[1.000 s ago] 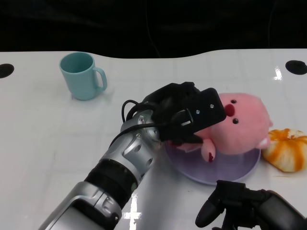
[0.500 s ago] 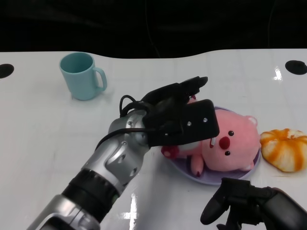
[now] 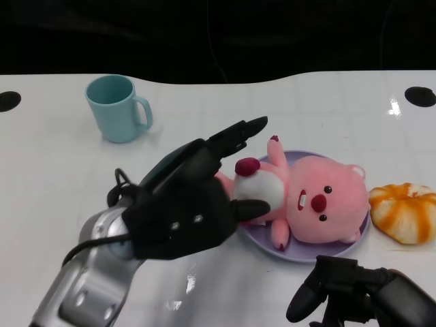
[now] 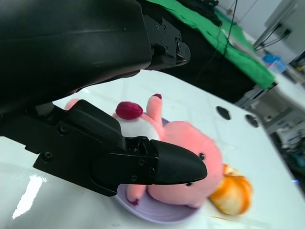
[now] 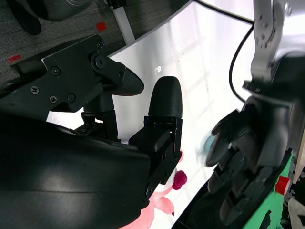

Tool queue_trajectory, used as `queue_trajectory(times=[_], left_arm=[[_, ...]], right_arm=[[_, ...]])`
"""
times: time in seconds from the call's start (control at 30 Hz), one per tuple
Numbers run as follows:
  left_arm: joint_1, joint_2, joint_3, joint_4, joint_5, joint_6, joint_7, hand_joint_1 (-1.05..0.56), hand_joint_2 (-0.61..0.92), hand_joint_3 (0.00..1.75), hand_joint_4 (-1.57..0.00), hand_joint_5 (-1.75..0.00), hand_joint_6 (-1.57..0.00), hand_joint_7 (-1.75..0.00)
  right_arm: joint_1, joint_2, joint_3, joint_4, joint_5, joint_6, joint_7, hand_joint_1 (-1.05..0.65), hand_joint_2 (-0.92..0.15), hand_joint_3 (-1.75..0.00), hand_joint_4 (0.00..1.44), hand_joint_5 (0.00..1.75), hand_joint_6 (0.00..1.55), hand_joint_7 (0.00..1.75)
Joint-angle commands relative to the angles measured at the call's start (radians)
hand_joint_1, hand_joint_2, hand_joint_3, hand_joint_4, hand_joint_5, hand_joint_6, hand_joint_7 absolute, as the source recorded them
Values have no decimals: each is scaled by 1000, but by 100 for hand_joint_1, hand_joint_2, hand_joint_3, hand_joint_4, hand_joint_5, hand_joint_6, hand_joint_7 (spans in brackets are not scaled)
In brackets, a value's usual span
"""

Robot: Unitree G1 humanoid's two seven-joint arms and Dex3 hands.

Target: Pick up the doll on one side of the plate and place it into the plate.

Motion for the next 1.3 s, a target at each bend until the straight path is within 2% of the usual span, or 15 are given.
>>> queue_trajectory(times=[0.03,0.13,0.27,0.3,0.37,0.4,0.43,0.47,0.53,0.63,0.73,0.87,0.97,1.1,1.3], left_arm=[[69,10,52,-67,-69,-43,-2,-79,92,41,-1,-80,-28,-13],[139,-11,100,-114,-134,-75,24,-63,92,34,-8,-101,-42,-20],[220,-44,157,-174,-231,-80,33,-50,92,22,-21,-108,-54,-28],[240,-51,170,-189,-259,-77,31,-41,89,22,-33,-111,-64,-35],[280,-61,189,-217,-304,-73,28,-34,80,34,-45,-111,-68,-48],[310,-68,200,-239,-334,-62,28,-29,70,53,-56,-111,-73,-56],[331,-73,207,-256,-357,-54,28,-23,54,84,-68,-111,-78,-65],[366,-83,216,-284,-392,-38,29,-20,48,98,-73,-112,-80,-70],[422,-95,227,-331,-444,-9,32,-13,45,114,-82,-118,-86,-79],[492,-105,238,-393,-481,22,53,-11,43,128,-88,-130,-90,-90],[557,-108,250,-478,-536,110,74,-10,44,136,-88,-145,-90,-103],[634,-79,264,-585,-594,229,82,-8,45,141,-91,-167,-88,-136],[677,-67,292,-635,-658,316,90,-9,41,144,-93,-174,-84,-156],[708,-59,300,-633,-688,342,83,-8,38,148,-97,-175,-78,-170],[712,-55,285,-556,-705,323,56,-11,35,149,-97,-175,-76,-172]], right_arm=[[0,-7,-11,-5,9,-4,2,-10,-64,-93,63,158,58,125],[0,-6,-9,-4,7,-5,1,-11,-64,-93,64,158,59,125],[-1,-7,-7,-5,5,-6,1,-11,-64,-93,64,158,59,125],[-2,-7,-6,-6,3,-6,1,-11,-64,-93,64,159,59,125],[-2,-8,-6,-6,3,-7,0,-12,-64,-93,64,159,59,124],[-3,-8,-5,-8,2,-2,0,-12,-64,-94,64,159,59,124],[-3,-8,-5,-10,2,1,0,-12,-64,-94,64,159,59,124],[-3,-7,-5,-9,3,1,0,-12,-64,-94,64,158,59,124],[-3,-6,-5,-8,5,2,0,-13,-64,-93,64,158,59,124],[-3,-8,0,-9,-2,-1,-2,-14,-64,-93,64,158,59,124],[-1,-6,2,-12,-2,-2,-3,-13,-64,-93,64,158,59,124],[1,-6,0,-13,2,-1,-1,-12,-64,-93,63,158,59,124],[1,-8,-4,-13,1,-2,-1,-13,-63,-93,64,158,59,125],[-2,-11,-14,-8,5,-5,3,-13,-63,-93,64,157,58,124],[6,-14,-31,9,11,-32,9,-12,-63,-93,64,157,58,124]])
